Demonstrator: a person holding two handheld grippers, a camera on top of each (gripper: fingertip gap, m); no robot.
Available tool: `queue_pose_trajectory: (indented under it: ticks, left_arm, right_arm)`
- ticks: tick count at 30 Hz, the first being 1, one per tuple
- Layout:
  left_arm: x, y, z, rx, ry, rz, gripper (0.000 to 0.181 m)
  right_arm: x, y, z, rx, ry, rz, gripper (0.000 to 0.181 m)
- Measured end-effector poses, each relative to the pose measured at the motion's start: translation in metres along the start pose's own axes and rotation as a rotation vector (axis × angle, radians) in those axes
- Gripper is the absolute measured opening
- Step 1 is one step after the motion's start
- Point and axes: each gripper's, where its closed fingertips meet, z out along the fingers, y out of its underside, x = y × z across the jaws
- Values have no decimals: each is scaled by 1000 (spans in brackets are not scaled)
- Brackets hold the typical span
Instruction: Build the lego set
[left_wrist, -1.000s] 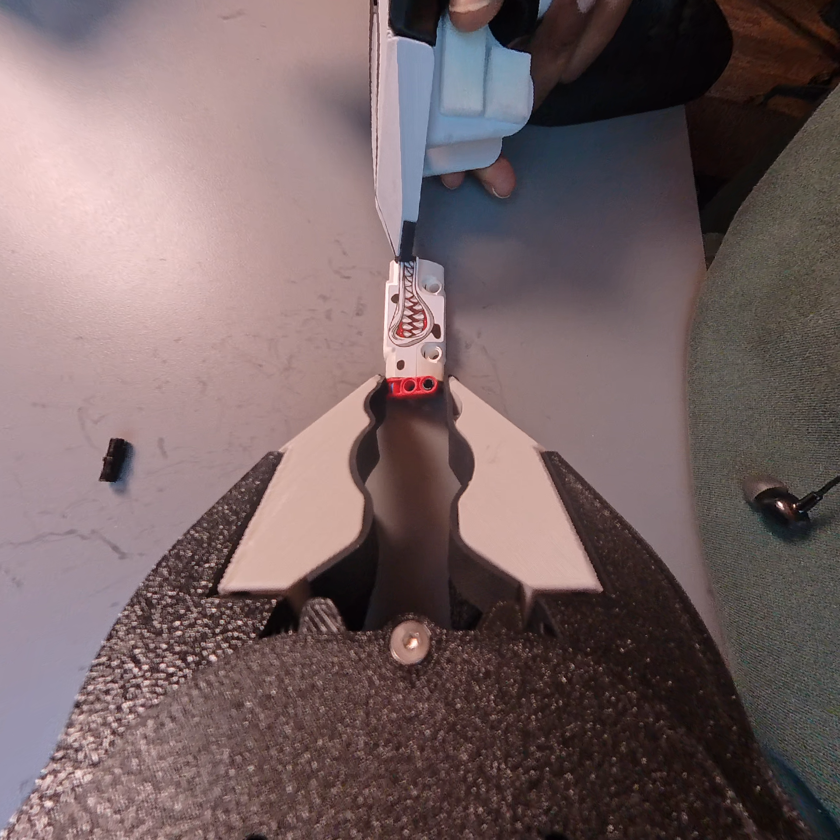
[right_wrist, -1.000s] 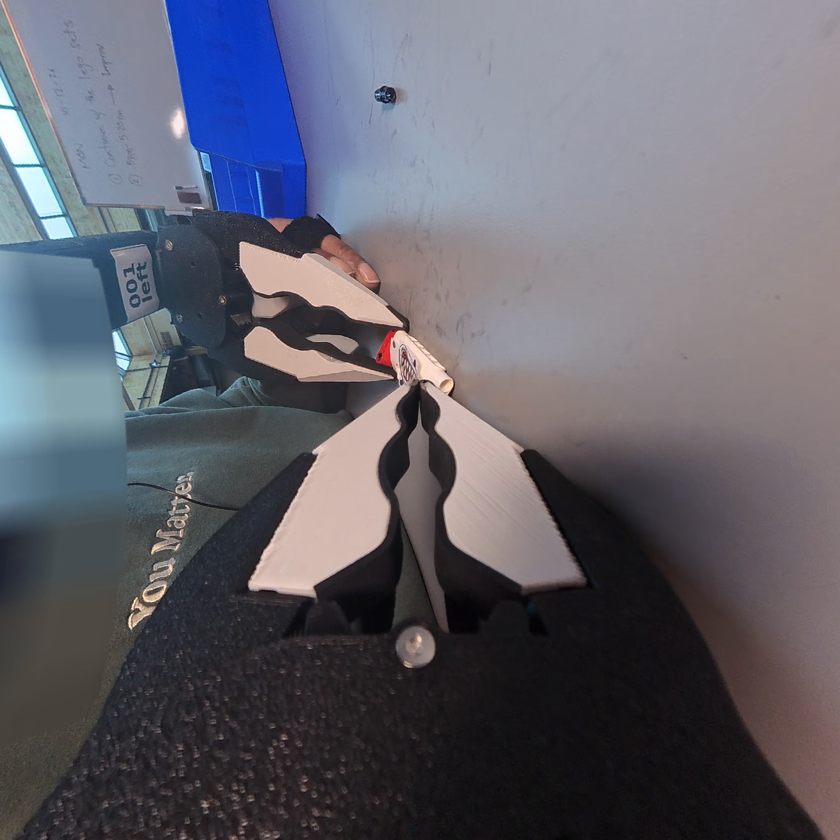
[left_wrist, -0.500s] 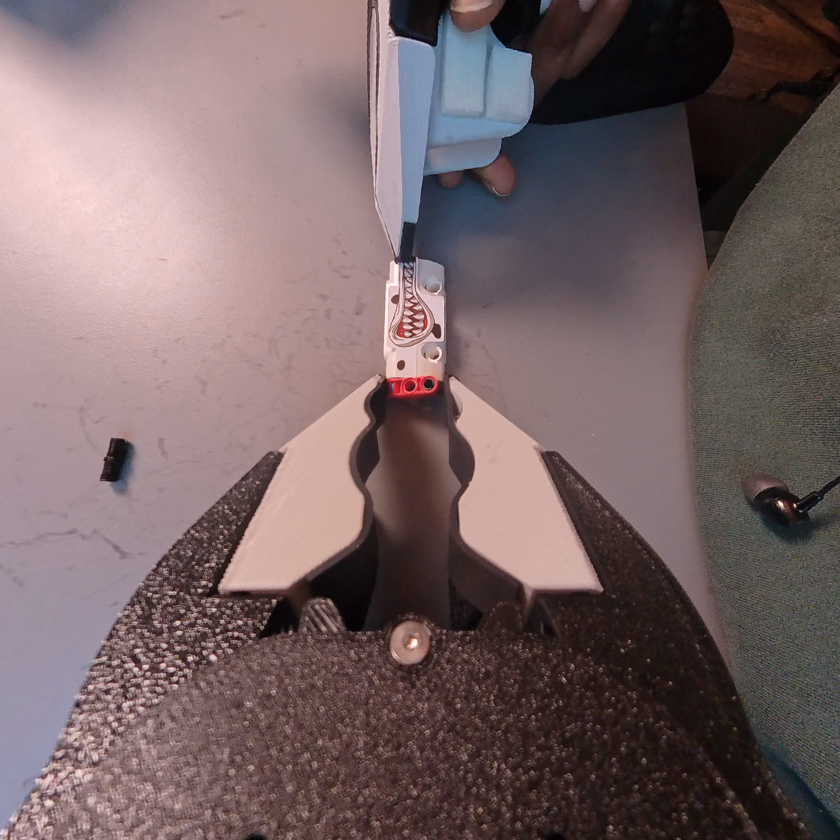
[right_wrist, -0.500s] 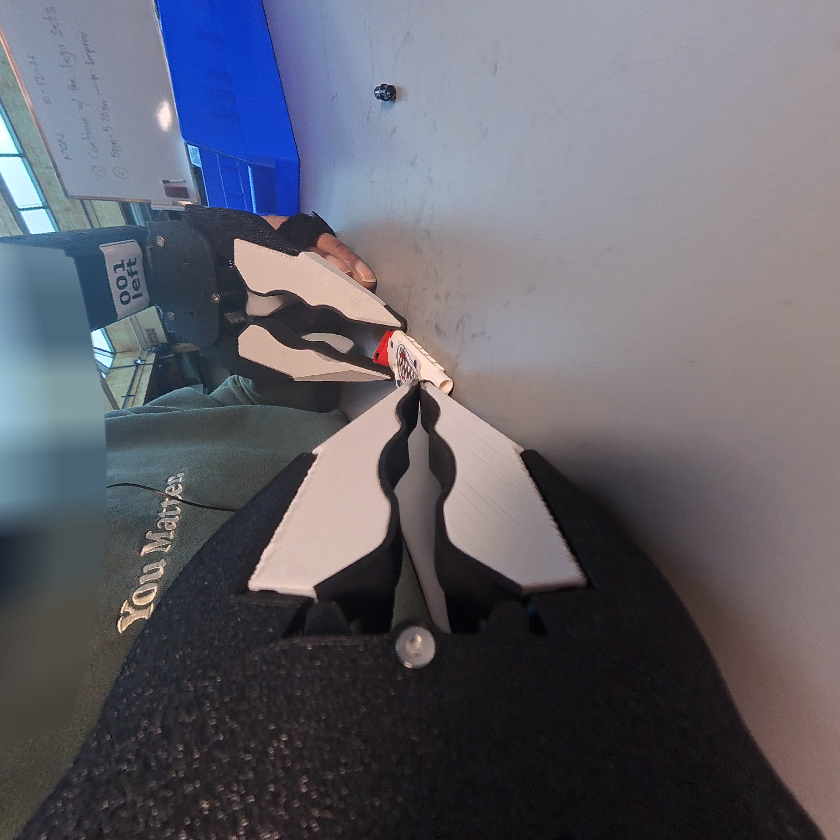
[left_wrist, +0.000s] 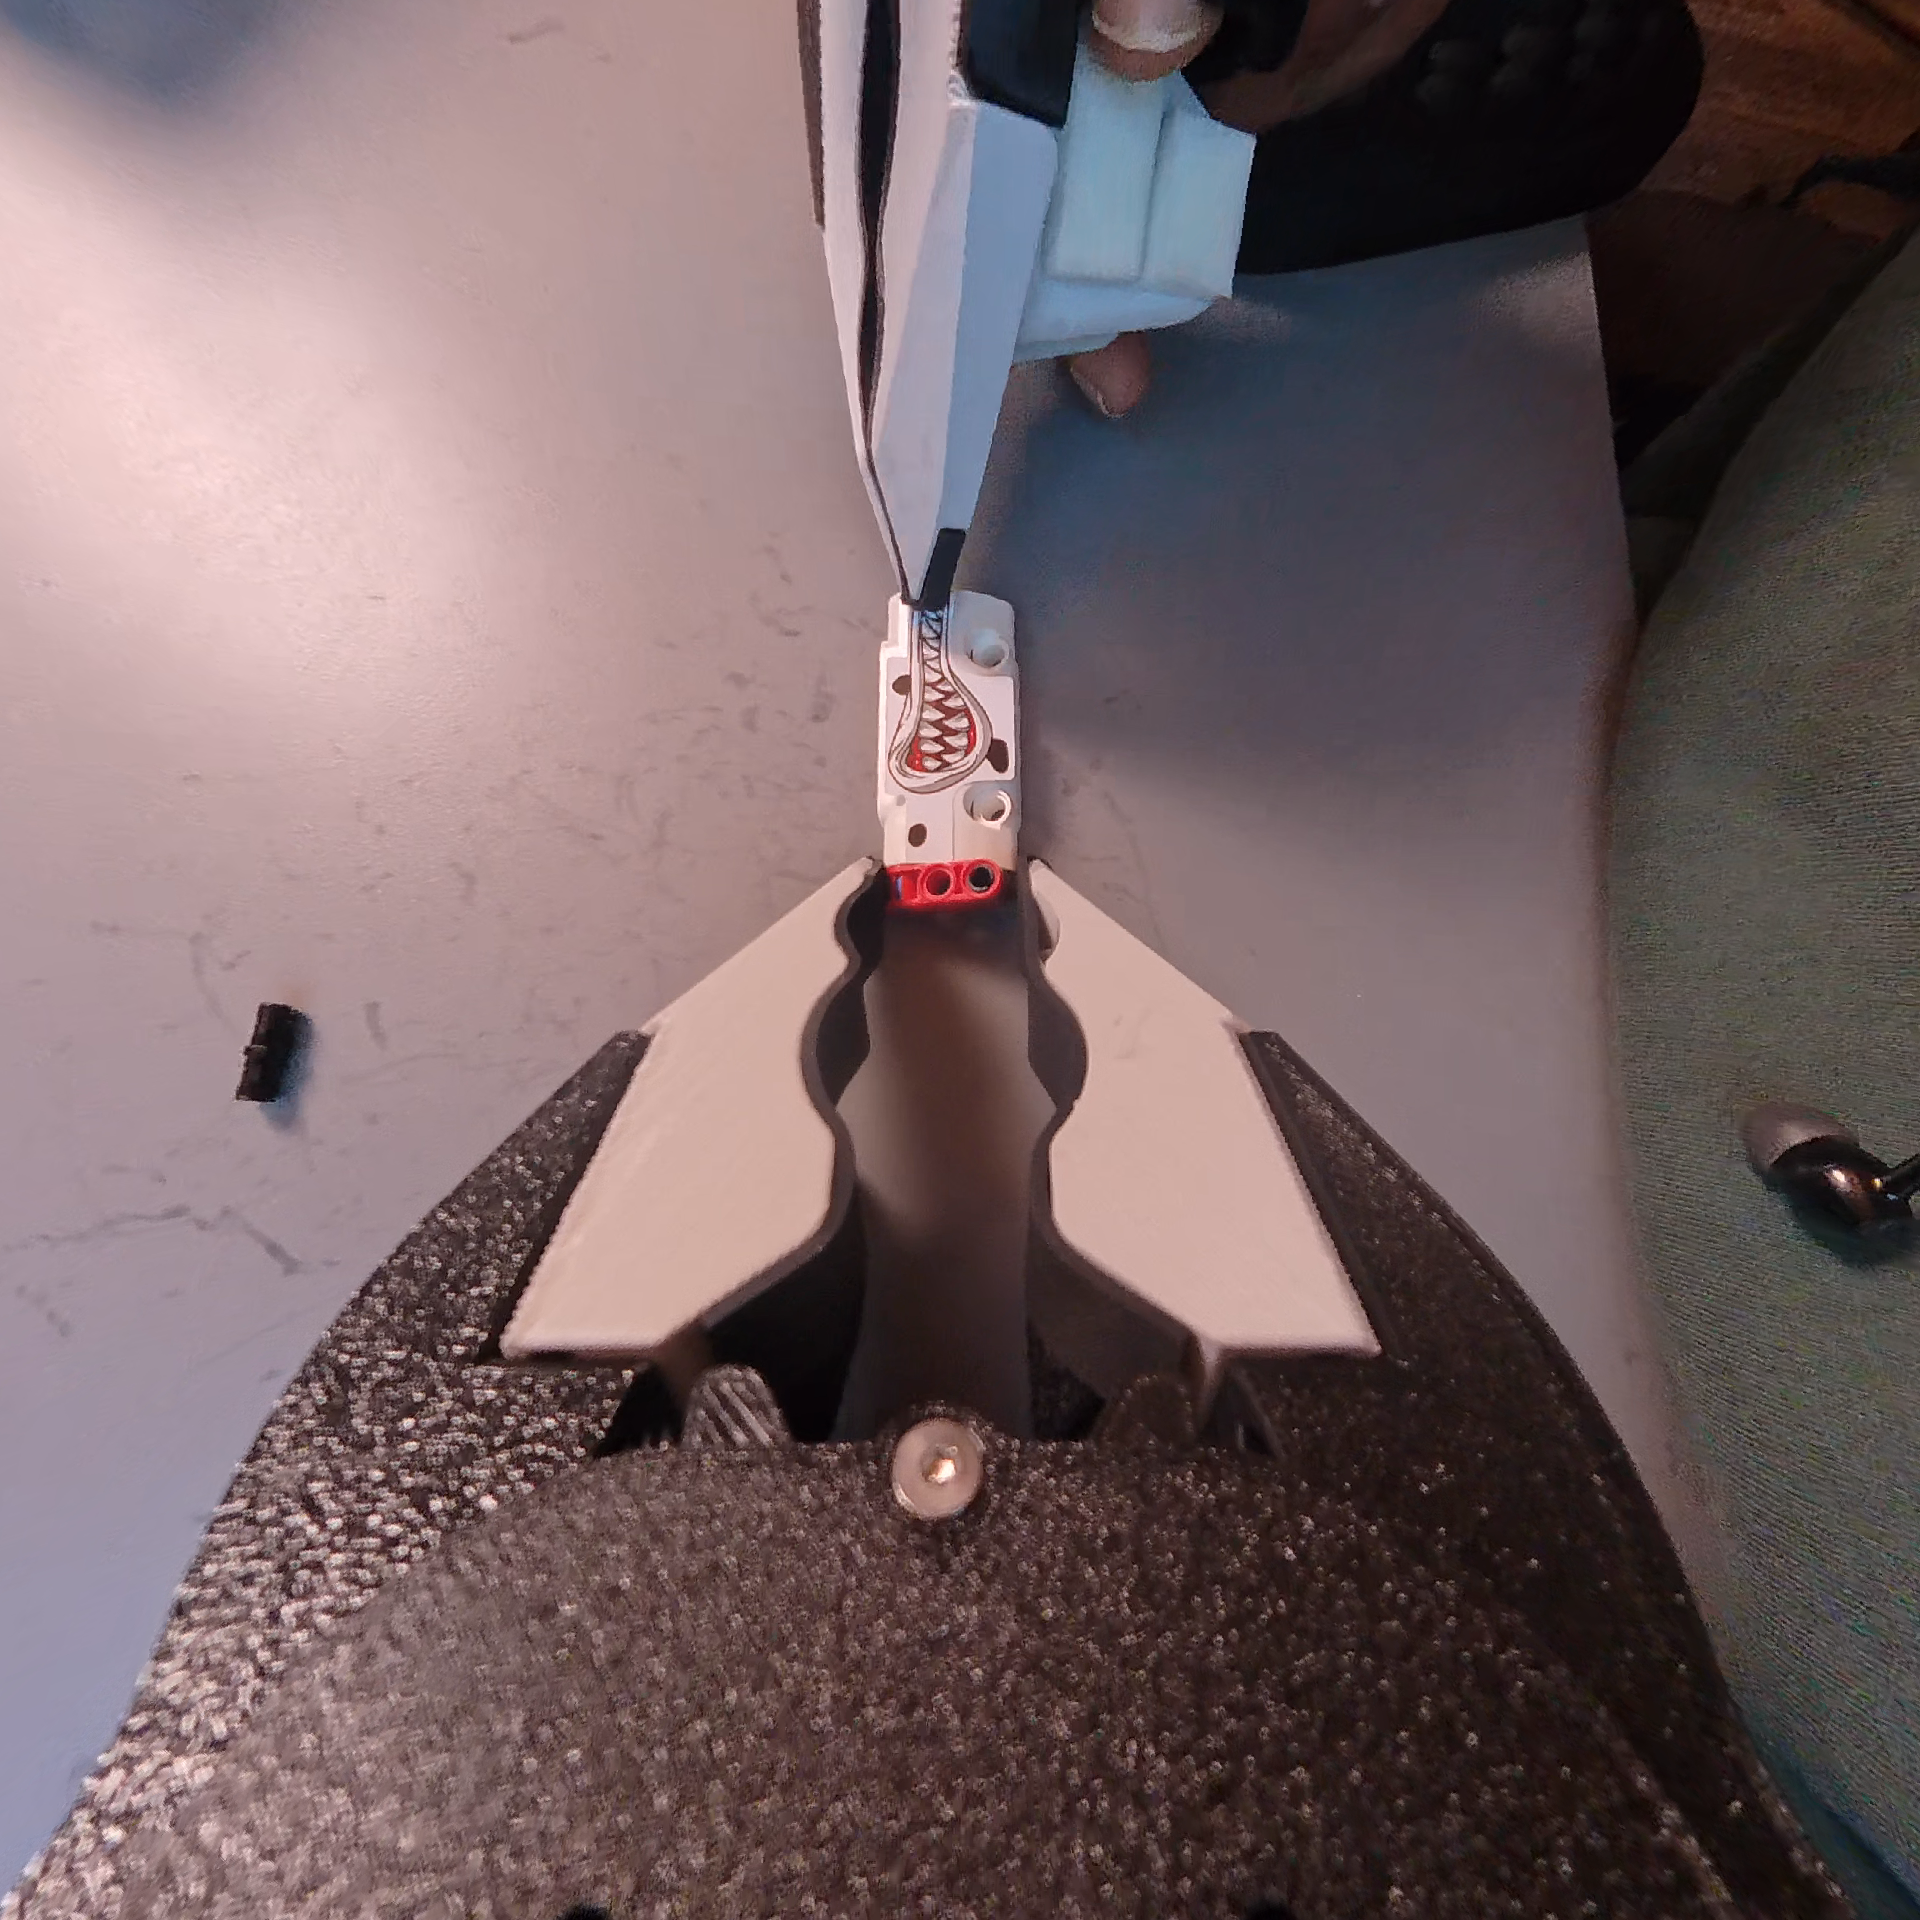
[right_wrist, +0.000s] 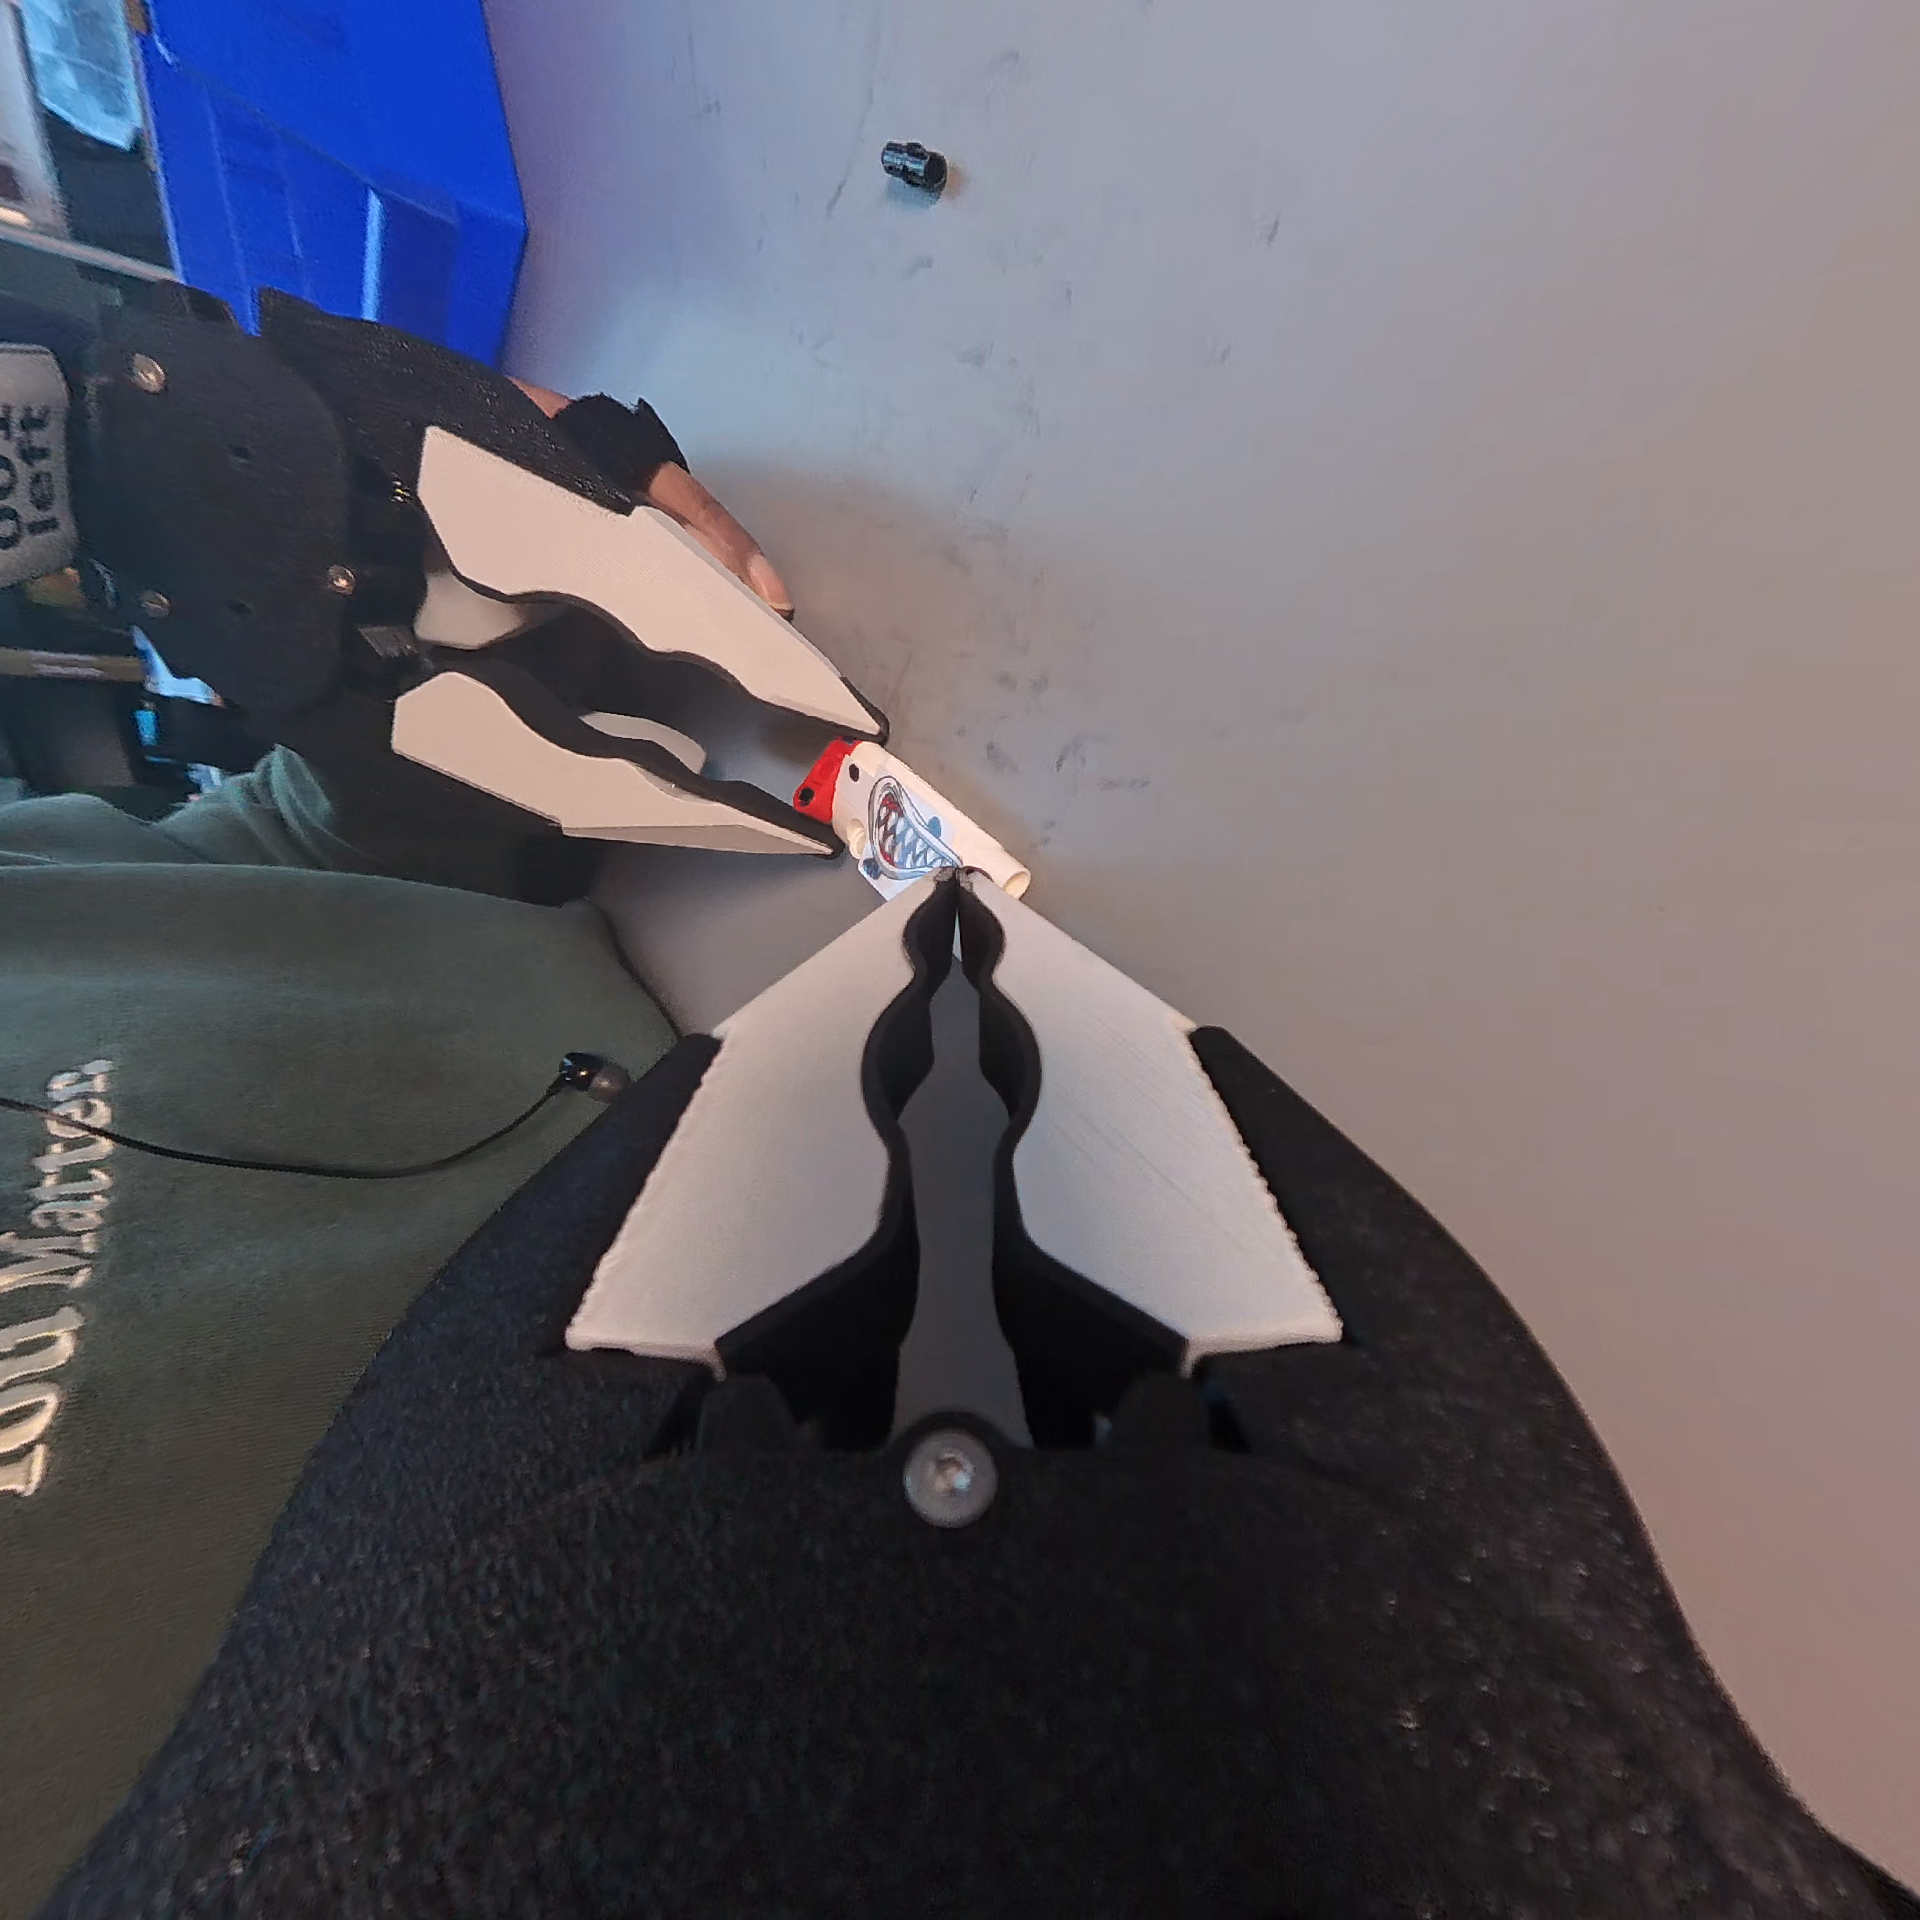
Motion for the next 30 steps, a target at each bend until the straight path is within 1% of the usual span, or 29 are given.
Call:
queue_pose_trajectory:
  ticks: [5,8,13,15,20,21,23,26,27,30]
  left_arm:
    - [0,0,0,-1,-2,-2,24]
    - [0,0,0,-2,-2,-3,24]
    - [1,0,0,-3,-2,-3,24]
    - [1,0,0,-4,-3,-1,24]
    - [1,0,0,-6,-3,-1,24]
    - [1,0,0,-6,-3,-1,24]
    - [1,0,0,-5,-4,3,24]
    - [-2,-2,0,0,-39,52,24]
    - [-3,-2,0,2,-57,89,24]
    - [-9,-6,-1,24,-111,168,24]
  right_arm:
    - [-1,0,0,-13,63,-77,4]
    - [-4,0,0,-16,99,-146,11]
    - [-10,6,1,-25,163,-316,25]
    - [-11,9,1,-27,193,-420,30]
    - [-5,10,1,-20,326,-730,41]
    - [-6,11,0,-11,333,-765,43]
    - [-15,8,-2,47,299,-778,43]
    - [-25,-2,-10,163,220,-697,27]
    - [-26,-6,-13,195,191,-660,25]
    - [-24,-18,-25,282,141,-621,29]
